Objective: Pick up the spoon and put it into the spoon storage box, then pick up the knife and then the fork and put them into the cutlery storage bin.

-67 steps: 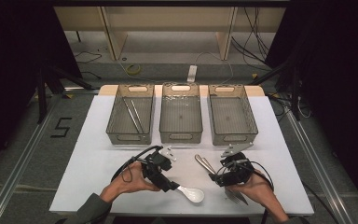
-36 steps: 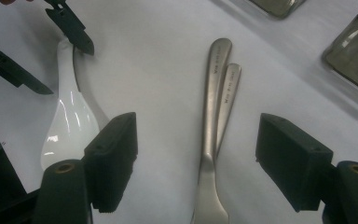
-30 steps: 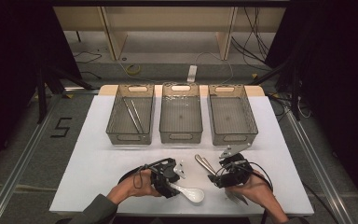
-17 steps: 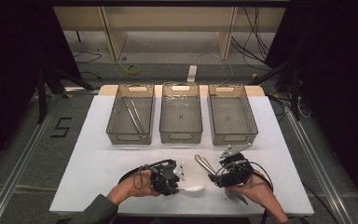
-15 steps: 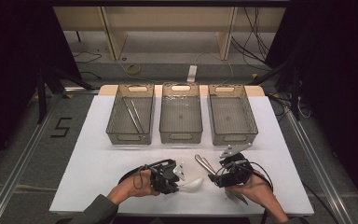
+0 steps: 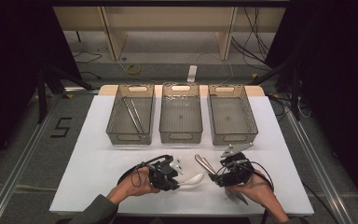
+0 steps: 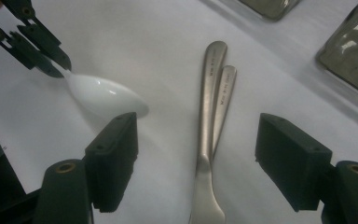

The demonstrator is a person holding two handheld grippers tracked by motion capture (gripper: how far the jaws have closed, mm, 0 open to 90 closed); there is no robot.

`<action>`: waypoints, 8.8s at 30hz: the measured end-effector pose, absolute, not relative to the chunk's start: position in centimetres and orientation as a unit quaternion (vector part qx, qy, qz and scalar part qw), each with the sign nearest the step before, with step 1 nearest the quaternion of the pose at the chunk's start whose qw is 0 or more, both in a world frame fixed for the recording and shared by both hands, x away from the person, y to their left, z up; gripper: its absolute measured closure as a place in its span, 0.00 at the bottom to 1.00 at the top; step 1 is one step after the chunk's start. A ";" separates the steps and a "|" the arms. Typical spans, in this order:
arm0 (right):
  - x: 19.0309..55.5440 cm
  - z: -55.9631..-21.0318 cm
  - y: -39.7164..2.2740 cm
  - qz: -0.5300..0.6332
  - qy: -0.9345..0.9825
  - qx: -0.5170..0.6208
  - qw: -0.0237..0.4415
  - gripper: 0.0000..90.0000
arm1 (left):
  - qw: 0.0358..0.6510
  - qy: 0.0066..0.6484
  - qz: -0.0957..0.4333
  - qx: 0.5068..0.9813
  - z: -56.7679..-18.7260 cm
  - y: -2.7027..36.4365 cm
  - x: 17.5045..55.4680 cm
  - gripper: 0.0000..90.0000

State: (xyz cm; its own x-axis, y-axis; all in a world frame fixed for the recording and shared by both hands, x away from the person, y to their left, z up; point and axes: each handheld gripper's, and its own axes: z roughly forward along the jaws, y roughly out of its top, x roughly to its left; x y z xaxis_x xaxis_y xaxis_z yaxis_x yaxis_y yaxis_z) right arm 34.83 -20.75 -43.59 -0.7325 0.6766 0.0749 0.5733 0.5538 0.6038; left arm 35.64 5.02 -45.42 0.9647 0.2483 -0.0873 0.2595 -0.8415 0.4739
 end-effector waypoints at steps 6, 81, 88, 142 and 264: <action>34.9 -43.6 -20.8 0.307 0.879 0.354 0.085 0.35 | 0.266 0.164 -0.010 0.950 -44.6 5.6 36.1 0.95; 35.9 -43.3 -20.1 0.334 0.878 0.337 0.066 0.29 | 0.352 0.431 0.095 0.825 -39.0 7.9 51.1 0.94; 35.9 -43.3 -20.0 0.333 0.880 0.331 0.068 0.29 | 0.345 0.445 0.096 0.821 -39.9 7.6 51.4 0.91; 38.9 -43.8 -17.3 0.316 0.908 0.270 0.057 0.76 | 0.463 0.423 0.105 0.772 -40.8 15.6 38.8 0.19; 34.7 -45.5 -30.2 0.138 0.897 0.409 0.091 1.00 | 0.469 0.374 0.141 0.787 -42.0 16.3 34.6 0.18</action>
State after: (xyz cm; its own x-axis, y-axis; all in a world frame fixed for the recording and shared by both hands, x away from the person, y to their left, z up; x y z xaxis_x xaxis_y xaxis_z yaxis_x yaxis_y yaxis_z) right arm 34.75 -30.24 -45.50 -0.6482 0.7598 -0.0504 0.7096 0.6267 0.3222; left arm 34.62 16.28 -41.97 0.6801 0.7217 -0.1288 0.4570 -0.2800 0.8442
